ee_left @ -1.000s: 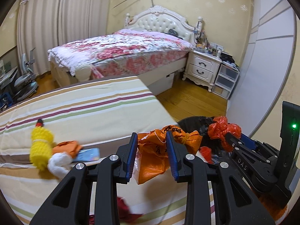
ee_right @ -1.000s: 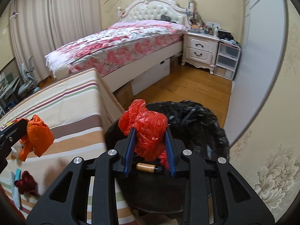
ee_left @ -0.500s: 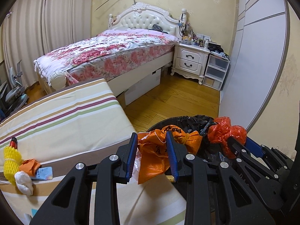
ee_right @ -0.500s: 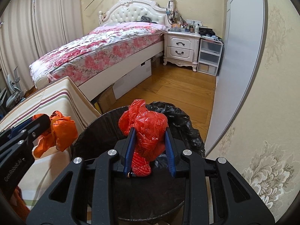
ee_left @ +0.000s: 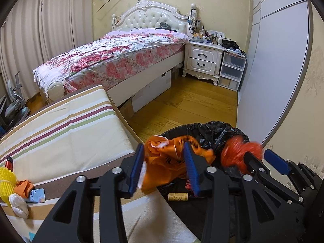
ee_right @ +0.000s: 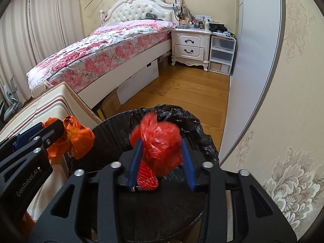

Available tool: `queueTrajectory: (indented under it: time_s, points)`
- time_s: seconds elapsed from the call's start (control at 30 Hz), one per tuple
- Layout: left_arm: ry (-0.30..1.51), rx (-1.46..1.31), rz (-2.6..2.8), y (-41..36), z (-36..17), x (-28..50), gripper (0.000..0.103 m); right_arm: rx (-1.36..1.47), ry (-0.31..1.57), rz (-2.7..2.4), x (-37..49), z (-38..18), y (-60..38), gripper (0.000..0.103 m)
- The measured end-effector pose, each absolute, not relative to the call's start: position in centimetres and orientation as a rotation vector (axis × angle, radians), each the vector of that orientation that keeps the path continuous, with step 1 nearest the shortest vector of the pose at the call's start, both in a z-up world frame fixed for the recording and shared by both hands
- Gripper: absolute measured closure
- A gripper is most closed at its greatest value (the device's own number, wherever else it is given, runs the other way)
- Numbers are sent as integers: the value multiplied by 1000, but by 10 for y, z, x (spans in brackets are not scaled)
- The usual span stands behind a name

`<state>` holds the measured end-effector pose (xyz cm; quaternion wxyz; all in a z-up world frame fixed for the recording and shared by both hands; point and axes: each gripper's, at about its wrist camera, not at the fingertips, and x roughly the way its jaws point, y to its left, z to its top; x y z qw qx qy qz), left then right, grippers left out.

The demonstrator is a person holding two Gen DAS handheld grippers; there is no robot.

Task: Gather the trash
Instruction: 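Open both grippers over the bin, dropping the red mesh bag and orange bag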

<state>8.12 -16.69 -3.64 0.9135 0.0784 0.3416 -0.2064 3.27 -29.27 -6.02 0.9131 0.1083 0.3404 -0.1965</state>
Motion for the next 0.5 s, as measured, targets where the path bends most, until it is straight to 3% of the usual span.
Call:
queueTrajectory:
  time_s: [0.03,0.07,0.23,0.5]
  points:
    - [705,160,-421,-167,-37,81,41,225,699,-408,32,-60,-293,56]
    - [707,150,-420,-165,-37,81,37,227,697,-410,32,-60,-294,55]
    - [713,133,-399,-161,-34,83,31,230,699,-414,30,-62,-295,54]
    - [705,118,-361,-148,-28,79,30,222,697,-411,28,-60,-292,53]
